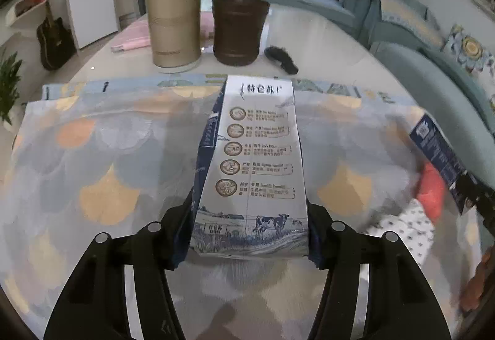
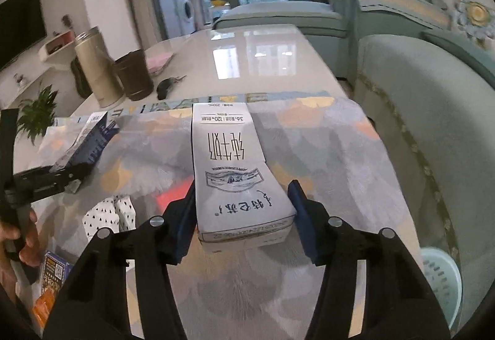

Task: Collect trash
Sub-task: 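Grasp a blue-printed milk carton with the left tool while the right tool grasps a white carton, then carry both milk cartons over the blue basket and open both tools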

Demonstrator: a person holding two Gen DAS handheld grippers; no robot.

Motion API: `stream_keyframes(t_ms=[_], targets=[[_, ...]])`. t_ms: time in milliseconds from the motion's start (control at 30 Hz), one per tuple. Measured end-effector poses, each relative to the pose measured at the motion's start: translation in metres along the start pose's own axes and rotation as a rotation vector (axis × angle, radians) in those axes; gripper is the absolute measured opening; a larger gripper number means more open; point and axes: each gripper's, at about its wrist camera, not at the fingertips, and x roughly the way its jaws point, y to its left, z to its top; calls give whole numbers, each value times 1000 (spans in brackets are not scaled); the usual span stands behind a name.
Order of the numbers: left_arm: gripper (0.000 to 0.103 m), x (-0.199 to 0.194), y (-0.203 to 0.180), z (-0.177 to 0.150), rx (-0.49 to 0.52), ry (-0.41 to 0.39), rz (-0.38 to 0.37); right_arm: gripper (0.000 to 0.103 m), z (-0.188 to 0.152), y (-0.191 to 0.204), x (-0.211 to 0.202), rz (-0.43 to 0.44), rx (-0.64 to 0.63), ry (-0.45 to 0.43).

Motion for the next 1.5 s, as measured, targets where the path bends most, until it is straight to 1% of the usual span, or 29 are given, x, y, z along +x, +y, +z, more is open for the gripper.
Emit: stream_keyframes(t_ms=[67,133,233,367,467,567,633,700,767,867,900,933,967,1000,1033,1167,1200,1233,1300,1400,1467,1500], targets=[[56,-17,1,-5,-8,-39,1,53,-9,-10,-14,-19,50,-11],[56,-39,3,-11,-41,-71,-26,53,-22,-22,-36,-64,99,-24],[56,-75,-2,-25,-77,-114,-56,53,-45,-34,-68,-92,154,-19],[56,-119,-23,-53,-97,-145,-113,53,-76,-31,-106,-125,153,-2],[56,-139,-50,-74,-89,-143,-143,53,-102,-27,-133,-155,146,15],[56,-150,-82,-102,-65,-128,-185,53,-127,-24,-152,-208,127,25],[57,-153,-105,-121,-30,-115,-184,53,-141,-25,-162,-221,132,37],[57,-152,-127,-143,7,-96,-190,53,-159,-27,-171,-261,135,51],[57,-148,-144,-161,47,-74,-172,53,-174,-30,-177,-269,155,73],[57,-145,-163,-180,108,-60,-136,55,-185,-32,-180,-235,191,91],[57,-143,-166,-185,126,-55,-119,57,-186,-33,-180,-224,196,98],[57,-139,-166,-186,130,-43,-117,60,-185,-34,-179,-213,202,104],[57,-134,-165,-188,128,-26,-118,63,-184,-34,-179,-212,207,104],[57,-129,-162,-188,122,-17,-112,70,-183,-35,-180,-209,215,103],[57,-127,-158,-189,117,-12,-107,72,-181,-35,-180,-204,218,100],[57,-117,-153,-189,101,31,-118,72,-165,-33,-173,-188,192,128],[59,-116,-153,-189,101,32,-113,74,-161,-32,-171,-182,185,133],[66,-116,-155,-190,104,38,-108,76,-158,-32,-168,-183,177,139],[72,-115,-158,-189,113,42,-100,76,-153,-32,-159,-190,149,166],[76,-114,-163,-184,117,30,-103,76,-151,-36,-149,-177,133,190],[73,-112,-169,-184,130,34,-101,76,-152,-39,-146,-174,136,201],[59,-111,-172,-184,139,37,-101,73,-153,-41,-146,-169,141,199]])
